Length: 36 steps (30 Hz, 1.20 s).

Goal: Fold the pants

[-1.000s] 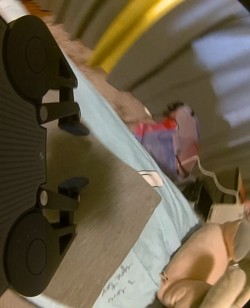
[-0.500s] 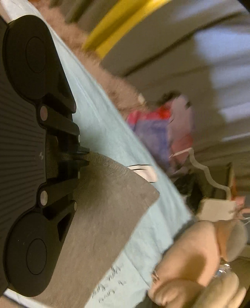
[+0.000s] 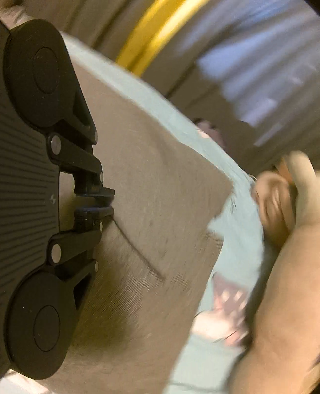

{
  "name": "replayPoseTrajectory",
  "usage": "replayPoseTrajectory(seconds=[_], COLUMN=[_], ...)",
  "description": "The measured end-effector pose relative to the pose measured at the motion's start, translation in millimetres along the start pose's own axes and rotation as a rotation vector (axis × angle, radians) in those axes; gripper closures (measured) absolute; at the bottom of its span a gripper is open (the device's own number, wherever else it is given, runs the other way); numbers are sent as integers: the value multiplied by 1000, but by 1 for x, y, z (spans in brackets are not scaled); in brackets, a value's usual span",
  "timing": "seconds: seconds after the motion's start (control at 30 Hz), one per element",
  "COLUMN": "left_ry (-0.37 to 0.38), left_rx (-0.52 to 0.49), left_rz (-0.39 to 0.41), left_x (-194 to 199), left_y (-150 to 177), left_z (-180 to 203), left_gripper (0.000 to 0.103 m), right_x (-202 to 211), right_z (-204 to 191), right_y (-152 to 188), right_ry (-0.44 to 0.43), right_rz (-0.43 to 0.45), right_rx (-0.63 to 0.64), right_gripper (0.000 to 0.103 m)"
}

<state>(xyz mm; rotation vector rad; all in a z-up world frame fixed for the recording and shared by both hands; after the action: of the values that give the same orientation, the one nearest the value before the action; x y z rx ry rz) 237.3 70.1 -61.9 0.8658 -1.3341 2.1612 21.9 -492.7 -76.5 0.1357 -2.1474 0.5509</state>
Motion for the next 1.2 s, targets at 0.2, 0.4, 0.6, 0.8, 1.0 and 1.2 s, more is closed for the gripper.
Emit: replayPoseTrajectory(seconds=[0.2,0.4,0.6,0.8,1.0,1.2], left_ry=[192,248,185,166,412,477], left_rx=[97,145,144,196,162,164], left_rz=[-117,-243,-431,-453,-269,-247], left_x=[-14,-77,-149,-139,-4,100], left_y=[-45,-114,-142,-148,-148,-62], left_z=[0,15,32,20,-16,-98], left_gripper=[0,25,29,93,94,93], right_x=[-16,-33,-40,-39,35,116], right_z=[26,18,18,12,-5,33], right_y=[-9,-11,-17,-27,-38,-20], right_ry=[-217,-286,-302,-240,-320,-277], right_rz=[-52,-40,-41,-52,53,106], right_rx=[-197,-185,-211,-191,-85,18], right_gripper=[51,53,65,98,99,99])
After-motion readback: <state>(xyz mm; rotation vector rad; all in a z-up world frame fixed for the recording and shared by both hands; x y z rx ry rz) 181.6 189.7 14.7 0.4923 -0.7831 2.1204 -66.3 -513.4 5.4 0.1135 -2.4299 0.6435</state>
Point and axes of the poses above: each gripper's, at about its wrist camera, not at the fingertips, and x roughly against the way its jaws point, z to its right, y to its underside, the point moved 3 cm from there along -x, roughly the way its jaws point, and after that the axes turned 14 degrees about -z, right-handed, at the moved point
